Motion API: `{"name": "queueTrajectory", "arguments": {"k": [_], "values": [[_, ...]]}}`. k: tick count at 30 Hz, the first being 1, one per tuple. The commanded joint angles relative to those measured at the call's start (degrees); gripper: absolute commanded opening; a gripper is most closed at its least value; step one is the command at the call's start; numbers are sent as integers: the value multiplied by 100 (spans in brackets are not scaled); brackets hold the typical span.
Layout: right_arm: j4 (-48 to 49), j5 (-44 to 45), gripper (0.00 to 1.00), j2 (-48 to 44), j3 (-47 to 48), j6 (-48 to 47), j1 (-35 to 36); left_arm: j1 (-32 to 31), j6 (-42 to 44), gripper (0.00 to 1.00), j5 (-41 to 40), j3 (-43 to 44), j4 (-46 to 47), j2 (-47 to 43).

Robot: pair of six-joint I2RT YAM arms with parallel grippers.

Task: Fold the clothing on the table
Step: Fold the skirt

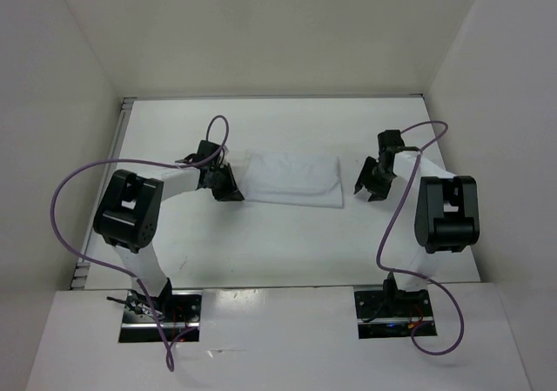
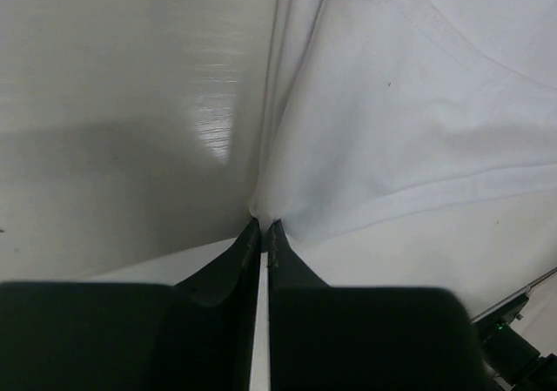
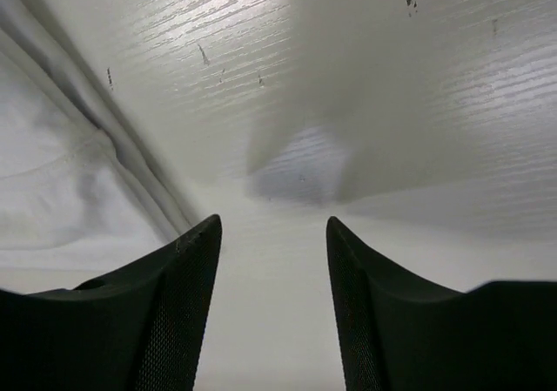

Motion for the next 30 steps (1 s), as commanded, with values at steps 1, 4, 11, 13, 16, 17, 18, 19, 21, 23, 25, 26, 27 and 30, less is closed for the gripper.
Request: {"name": "queueTrajectory", "arguments": {"k": [1,4,11,13,16,17,18,19,21,23,25,26,27,30], "values": [[-125,36,58,-620,136,-96,-36,91,261,17,-70,-24,-444,-364],[-125,35,59,-1157,83,-96,-36,4,42,55,-16,-85,-497,-1197],[59,-1053,59,-921,-57,62,16,-146,23,63,-370,406,-866,-2150],[287,-1396,59,-633,-57,115,16,-146,76,53,112,556,-770,-2063],[525,-1669,59,-193,-5,186,16,-198,225,33,632,846,-523,-1686],[578,-1731,59,-95,-5,238,16,-251,278,30,634,942,-523,-1580],[579,-1810,59,-7,48,238,16,-251,278,21,721,1109,-523,-1379],[726,-1811,59,63,48,299,16,-304,331,15,817,1171,-471,-1281],[789,-1890,59,265,100,361,16,-304,331,4,1046,1277,-304,-984],[851,-1951,59,450,162,361,16,-356,392,0,1345,1444,-233,-624],[930,-2012,59,520,162,423,16,-435,393,0,1460,1584,-233,-368],[1008,-2013,59,582,162,423,16,-436,462,0,1512,1646,-233,-157],[1087,-2065,59,582,162,493,16,-514,463,0,1574,1733,-233,-51],[1272,-2118,58,792,162,625,16,-637,463,0,1574,1795,-181,240]]}}
